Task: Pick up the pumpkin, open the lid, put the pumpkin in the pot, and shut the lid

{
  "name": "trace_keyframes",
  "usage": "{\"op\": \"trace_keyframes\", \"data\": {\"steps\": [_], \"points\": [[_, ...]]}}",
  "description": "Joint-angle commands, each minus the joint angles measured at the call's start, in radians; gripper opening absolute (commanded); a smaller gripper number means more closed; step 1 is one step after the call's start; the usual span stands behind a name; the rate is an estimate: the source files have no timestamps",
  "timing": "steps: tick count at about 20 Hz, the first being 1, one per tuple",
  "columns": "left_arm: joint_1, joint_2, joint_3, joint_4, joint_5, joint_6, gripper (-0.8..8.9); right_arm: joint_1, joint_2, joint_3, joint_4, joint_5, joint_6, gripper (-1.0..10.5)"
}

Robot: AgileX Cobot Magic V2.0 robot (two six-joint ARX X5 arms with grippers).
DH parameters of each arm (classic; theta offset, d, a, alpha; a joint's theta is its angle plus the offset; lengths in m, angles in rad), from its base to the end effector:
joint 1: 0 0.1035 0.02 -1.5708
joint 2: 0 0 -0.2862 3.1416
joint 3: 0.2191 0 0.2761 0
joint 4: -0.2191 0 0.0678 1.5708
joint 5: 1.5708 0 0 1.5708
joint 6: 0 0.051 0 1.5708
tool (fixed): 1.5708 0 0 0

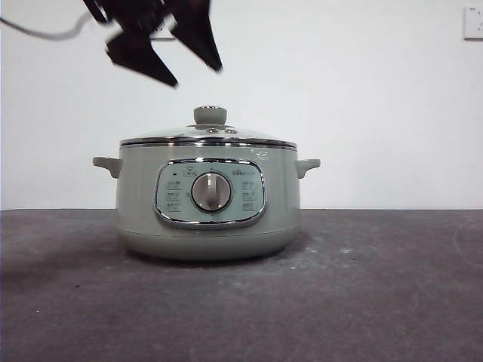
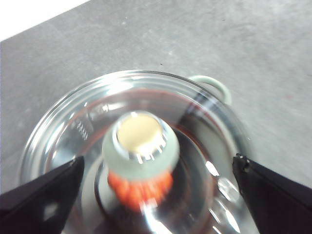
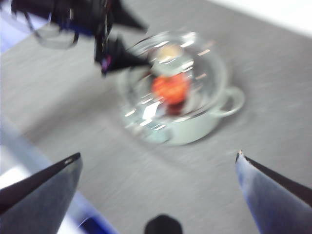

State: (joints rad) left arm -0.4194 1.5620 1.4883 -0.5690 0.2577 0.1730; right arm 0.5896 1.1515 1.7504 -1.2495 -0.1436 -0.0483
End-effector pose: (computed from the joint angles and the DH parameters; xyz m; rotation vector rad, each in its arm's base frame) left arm 0.3458 -0.1684 0.3595 0.2134 0.5949 -0.7086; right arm 0.1508 0.1097 0.4948 -0.1916 0.6317 0.7226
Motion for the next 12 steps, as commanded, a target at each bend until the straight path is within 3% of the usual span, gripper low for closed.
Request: {"op": "trace_keyframes", "data": {"steps": [1,6,8,10,11,12], "points": [[0.0,-0.093,0.005,-0.093,0.01,0.002,5.34,0.003,0.007,-0.001,-0.031,-0.015,0.006,5.6],[0.0,-0.323,0.005,-0.328,0.027,-0.017,4.97,0.003,0.021,-0.001,-0.092,-0.016,0.005,5.2],[0.0,-0.396,0.005,-0.385,0.039,-0.017,2.83,0.003,0.025,-0.001,-0.108,-0.016,0.004,3.6],[0.0,-0.451,0.005,-0.426,0.039,-0.017,0.02,0.003,0.026,-0.001,-0.119,-0.052,-0.015,1.4],[0.0,-0.475,0.005,-0.444,0.039,-0.017,-0.06,0.003,0.026,-0.001,-0.119,-0.105,-0.029,0.1],[0.0,-0.488,0.005,-0.456,0.039,-0.017,-0.08,0.003,0.026,-0.001,-0.119,-0.145,-0.042,-0.1]]}}
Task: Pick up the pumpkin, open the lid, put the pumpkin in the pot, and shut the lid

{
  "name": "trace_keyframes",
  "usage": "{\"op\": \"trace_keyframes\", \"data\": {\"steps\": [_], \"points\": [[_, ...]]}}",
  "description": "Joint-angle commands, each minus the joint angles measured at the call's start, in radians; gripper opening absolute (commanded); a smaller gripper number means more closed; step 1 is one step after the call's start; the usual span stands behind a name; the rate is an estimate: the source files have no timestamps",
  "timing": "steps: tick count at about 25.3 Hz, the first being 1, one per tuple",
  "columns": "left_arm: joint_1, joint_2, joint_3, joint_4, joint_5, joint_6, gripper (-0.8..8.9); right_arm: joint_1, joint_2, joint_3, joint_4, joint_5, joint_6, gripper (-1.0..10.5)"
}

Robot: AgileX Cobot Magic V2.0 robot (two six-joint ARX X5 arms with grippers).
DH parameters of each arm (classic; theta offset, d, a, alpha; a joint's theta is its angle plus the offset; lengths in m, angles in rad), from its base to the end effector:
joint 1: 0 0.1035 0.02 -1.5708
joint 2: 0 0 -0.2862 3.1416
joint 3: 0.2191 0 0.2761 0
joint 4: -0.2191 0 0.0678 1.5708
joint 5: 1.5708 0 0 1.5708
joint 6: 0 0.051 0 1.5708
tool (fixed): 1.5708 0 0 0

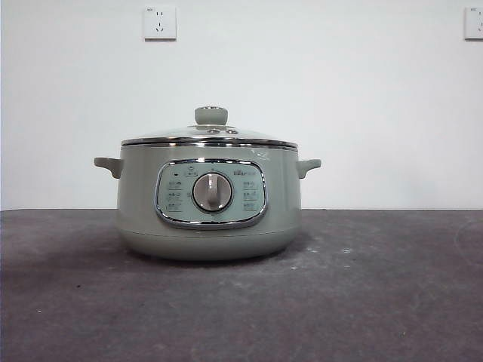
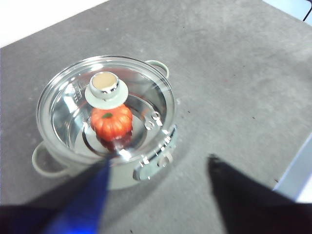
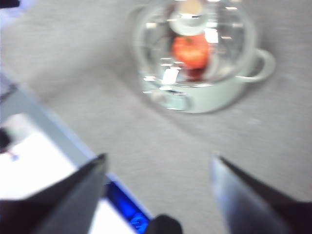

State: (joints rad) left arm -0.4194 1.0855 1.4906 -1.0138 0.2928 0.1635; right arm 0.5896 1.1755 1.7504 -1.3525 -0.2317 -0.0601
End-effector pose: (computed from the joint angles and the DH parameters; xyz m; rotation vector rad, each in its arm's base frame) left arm 0.1823 -0.0974 0.4513 0.1909 0.5627 -0.7392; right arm 0.1489 0.1137 0.4821 -0.1960 0.7631 0.8025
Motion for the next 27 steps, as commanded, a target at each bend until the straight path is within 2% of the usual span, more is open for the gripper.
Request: {"op": "trace_keyframes", "data": {"steps": [1,6,9,27], "points": [[0.0,-0.024,0.003,-0.025,0.004,-0.007,-0.08,0.003,0.002,-0.001,-0.016,-0.087,-0.039,-0.1],[0.0,-0.035,0.003,-0.043,0.002,-0.007,-0.04,0.002,0.003,-0.001,-0.013,-0.096,-0.038,-0.1],[0.0,-0.035,0.003,-0.043,-0.001,-0.006,-0.04,0.002,0.002,-0.001,-0.013,-0.095,0.014,-0.1],[0.0,-0.035,0.003,-0.043,-0.002,-0.006,-0.04,0.001,-0.005,-0.001,-0.014,-0.077,0.013,0.0]]}}
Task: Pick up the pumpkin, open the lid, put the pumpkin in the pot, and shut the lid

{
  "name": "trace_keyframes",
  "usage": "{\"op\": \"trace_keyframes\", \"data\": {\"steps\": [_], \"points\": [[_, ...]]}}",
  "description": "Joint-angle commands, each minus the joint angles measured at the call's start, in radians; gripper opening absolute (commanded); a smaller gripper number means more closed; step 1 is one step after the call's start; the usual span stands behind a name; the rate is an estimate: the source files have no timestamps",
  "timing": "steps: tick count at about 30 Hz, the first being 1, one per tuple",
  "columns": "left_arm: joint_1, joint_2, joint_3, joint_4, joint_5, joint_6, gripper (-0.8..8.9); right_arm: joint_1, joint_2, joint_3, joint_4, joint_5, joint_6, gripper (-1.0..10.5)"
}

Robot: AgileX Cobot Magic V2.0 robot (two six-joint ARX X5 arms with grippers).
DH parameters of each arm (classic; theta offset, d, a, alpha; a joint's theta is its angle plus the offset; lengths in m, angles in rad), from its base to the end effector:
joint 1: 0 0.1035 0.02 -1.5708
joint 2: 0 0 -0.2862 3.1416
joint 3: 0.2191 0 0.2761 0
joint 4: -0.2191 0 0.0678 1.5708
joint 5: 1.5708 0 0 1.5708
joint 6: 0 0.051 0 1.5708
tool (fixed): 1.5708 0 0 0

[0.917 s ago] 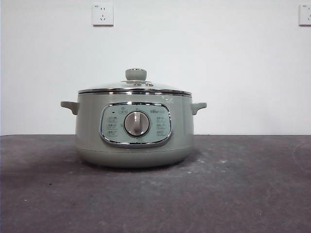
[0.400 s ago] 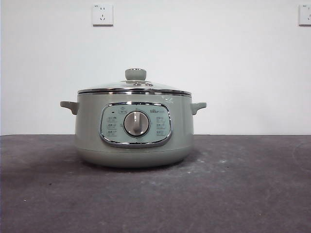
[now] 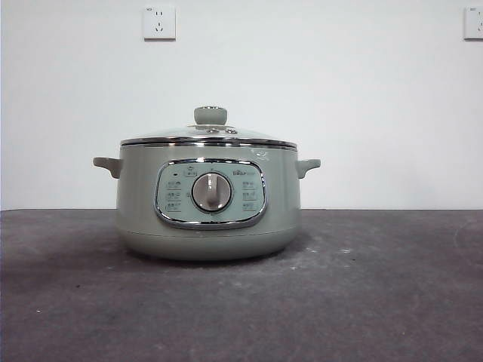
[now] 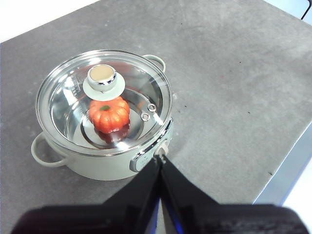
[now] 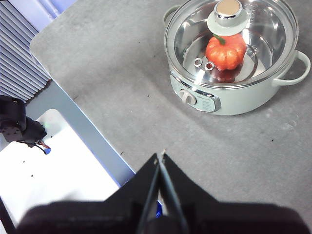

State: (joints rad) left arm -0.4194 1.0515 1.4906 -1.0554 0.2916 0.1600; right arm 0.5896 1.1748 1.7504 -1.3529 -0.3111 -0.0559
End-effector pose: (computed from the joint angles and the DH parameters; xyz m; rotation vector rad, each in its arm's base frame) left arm 0.1690 -0.0914 0.4534 0.1884 0.5717 -0.7371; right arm 0.1459 0.1164 0.4830 -0.1609 0.7716 0.8761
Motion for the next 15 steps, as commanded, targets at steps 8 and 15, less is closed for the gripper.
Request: {"op": "trace_keyframes", "data": {"steps": [8,15], "points": [[0.142,-0.054,0.001,0.148,-0.073,0.051,-0.04,0.002,-0.004,-0.001,-0.013,0.002,0.009,0.0],[0.32,-0.227,-0.194,0.493,-0.075,0.051,-0.04,0.001,-0.004,-0.001,-0.013,0.002,0.009,0.0]]}}
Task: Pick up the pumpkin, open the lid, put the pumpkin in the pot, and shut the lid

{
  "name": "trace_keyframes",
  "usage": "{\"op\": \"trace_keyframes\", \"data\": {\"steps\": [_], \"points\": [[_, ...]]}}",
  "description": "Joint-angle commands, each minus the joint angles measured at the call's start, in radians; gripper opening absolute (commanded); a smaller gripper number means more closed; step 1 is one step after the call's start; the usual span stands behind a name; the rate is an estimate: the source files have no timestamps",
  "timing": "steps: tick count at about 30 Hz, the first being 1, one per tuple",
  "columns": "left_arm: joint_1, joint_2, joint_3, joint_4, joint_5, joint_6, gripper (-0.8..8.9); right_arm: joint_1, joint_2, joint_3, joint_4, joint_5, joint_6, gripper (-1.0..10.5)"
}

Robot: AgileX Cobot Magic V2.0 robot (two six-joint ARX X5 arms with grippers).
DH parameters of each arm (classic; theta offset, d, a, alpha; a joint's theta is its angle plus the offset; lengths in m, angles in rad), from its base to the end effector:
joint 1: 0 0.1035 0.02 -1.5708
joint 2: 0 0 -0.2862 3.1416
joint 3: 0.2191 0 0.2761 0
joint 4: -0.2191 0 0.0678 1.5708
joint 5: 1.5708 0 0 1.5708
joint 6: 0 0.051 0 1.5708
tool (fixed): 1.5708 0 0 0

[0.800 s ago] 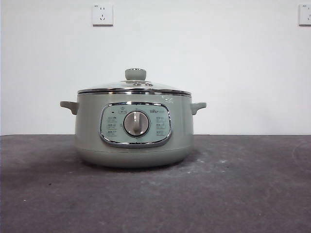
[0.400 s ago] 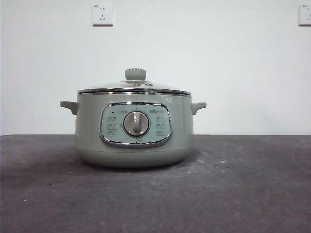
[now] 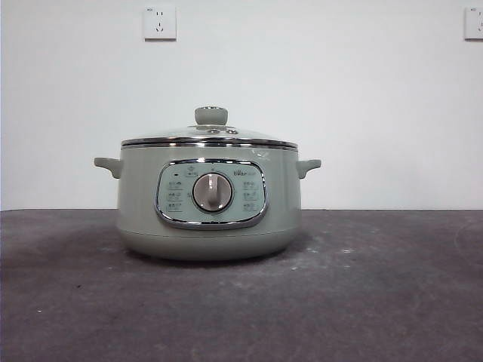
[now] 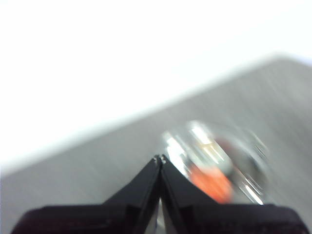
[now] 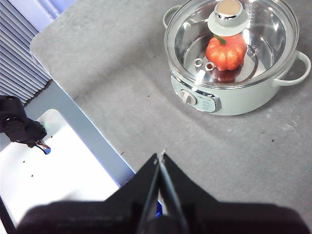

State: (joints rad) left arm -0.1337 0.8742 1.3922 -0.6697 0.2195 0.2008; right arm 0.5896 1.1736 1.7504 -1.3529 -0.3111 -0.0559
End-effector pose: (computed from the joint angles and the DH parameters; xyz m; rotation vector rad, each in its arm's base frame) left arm 0.1541 -0.0319 0.4908 0.1918 0.1164 -0.3666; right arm 0.1455 0.1161 0.4832 -0.1607 0.7704 0.8762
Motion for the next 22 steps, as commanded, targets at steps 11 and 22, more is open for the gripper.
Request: {"op": "trace_keyframes", "data": {"steps": [11,22], "points": [[0.129,-0.436,-0.806,0.656,-0.01,-0.037,-0.04,0.001,-0.009,-0.001,-0.013,0.003,0.009,0.0],[0.135,-0.694,-1.211,0.729,-0.178,-0.127,-0.04,0.002,-0.011,-0.001,-0.013,0.002,0.009,0.0]]}}
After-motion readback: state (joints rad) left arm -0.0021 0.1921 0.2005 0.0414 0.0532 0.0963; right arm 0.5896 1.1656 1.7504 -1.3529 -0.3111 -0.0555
